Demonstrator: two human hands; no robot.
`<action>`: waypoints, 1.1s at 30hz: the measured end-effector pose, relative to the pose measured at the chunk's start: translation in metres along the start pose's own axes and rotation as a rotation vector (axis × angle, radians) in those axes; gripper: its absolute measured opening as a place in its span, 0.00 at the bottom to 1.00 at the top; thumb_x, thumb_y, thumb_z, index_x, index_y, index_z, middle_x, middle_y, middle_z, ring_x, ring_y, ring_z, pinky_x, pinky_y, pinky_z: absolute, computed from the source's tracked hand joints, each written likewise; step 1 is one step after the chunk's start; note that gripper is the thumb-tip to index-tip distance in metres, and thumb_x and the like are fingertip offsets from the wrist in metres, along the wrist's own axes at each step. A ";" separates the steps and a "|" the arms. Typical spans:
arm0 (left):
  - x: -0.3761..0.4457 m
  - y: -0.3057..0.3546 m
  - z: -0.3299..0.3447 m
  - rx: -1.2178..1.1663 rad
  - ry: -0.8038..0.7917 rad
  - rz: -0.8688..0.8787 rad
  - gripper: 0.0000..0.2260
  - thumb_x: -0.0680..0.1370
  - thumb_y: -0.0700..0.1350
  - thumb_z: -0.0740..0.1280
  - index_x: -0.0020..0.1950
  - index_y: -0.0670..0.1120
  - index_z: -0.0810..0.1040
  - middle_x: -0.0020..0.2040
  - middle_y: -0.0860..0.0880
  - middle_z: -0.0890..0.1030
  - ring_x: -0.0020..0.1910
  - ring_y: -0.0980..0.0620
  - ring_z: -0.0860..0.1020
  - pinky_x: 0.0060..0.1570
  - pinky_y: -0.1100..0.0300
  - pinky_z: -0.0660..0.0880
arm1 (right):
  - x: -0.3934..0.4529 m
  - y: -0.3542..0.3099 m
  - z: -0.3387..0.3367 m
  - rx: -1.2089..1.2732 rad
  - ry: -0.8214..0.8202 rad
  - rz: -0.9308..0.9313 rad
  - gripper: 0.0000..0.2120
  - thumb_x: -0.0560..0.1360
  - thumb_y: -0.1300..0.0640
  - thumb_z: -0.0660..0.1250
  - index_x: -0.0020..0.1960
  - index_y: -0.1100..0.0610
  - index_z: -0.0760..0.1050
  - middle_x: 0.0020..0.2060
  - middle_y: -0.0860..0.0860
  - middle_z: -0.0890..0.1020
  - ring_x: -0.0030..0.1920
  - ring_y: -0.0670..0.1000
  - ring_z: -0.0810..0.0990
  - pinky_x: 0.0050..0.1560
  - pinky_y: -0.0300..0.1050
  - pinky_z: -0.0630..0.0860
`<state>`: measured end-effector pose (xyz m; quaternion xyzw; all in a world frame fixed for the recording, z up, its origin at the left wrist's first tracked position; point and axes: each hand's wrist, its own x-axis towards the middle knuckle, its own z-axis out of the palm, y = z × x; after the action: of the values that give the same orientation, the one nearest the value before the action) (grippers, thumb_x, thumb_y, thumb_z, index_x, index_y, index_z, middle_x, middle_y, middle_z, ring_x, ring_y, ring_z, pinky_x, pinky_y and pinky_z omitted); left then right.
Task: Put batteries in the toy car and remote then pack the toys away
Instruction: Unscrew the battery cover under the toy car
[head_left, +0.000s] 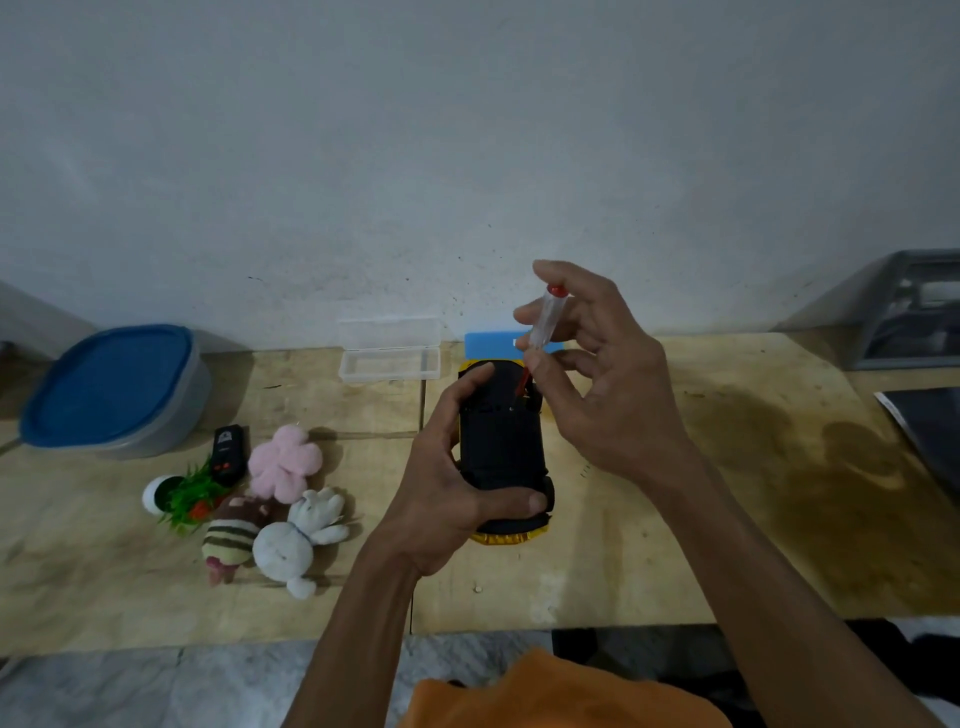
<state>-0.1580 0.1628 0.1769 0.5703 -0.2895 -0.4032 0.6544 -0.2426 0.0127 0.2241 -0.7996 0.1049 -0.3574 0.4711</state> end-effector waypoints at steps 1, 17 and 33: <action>0.000 0.000 0.000 -0.001 -0.004 0.004 0.48 0.61 0.24 0.79 0.74 0.55 0.68 0.69 0.52 0.74 0.60 0.48 0.81 0.50 0.52 0.82 | 0.000 0.000 0.000 0.001 0.014 -0.001 0.27 0.76 0.67 0.70 0.71 0.53 0.68 0.55 0.49 0.80 0.53 0.51 0.82 0.48 0.47 0.83; -0.004 -0.001 0.002 0.004 -0.013 0.004 0.48 0.60 0.28 0.81 0.74 0.56 0.68 0.71 0.49 0.73 0.63 0.44 0.78 0.52 0.49 0.81 | 0.002 -0.006 -0.004 0.090 0.053 0.073 0.28 0.77 0.66 0.69 0.73 0.49 0.68 0.53 0.51 0.80 0.50 0.52 0.85 0.50 0.43 0.82; -0.008 -0.002 0.001 -0.041 -0.015 -0.007 0.48 0.61 0.27 0.80 0.74 0.56 0.68 0.71 0.48 0.72 0.62 0.42 0.79 0.52 0.47 0.81 | -0.002 -0.012 0.007 0.042 0.107 0.076 0.29 0.76 0.63 0.71 0.74 0.51 0.66 0.48 0.50 0.82 0.49 0.47 0.85 0.49 0.45 0.83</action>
<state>-0.1632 0.1692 0.1760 0.5548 -0.2843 -0.4156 0.6623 -0.2409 0.0250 0.2308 -0.7648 0.1526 -0.3837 0.4945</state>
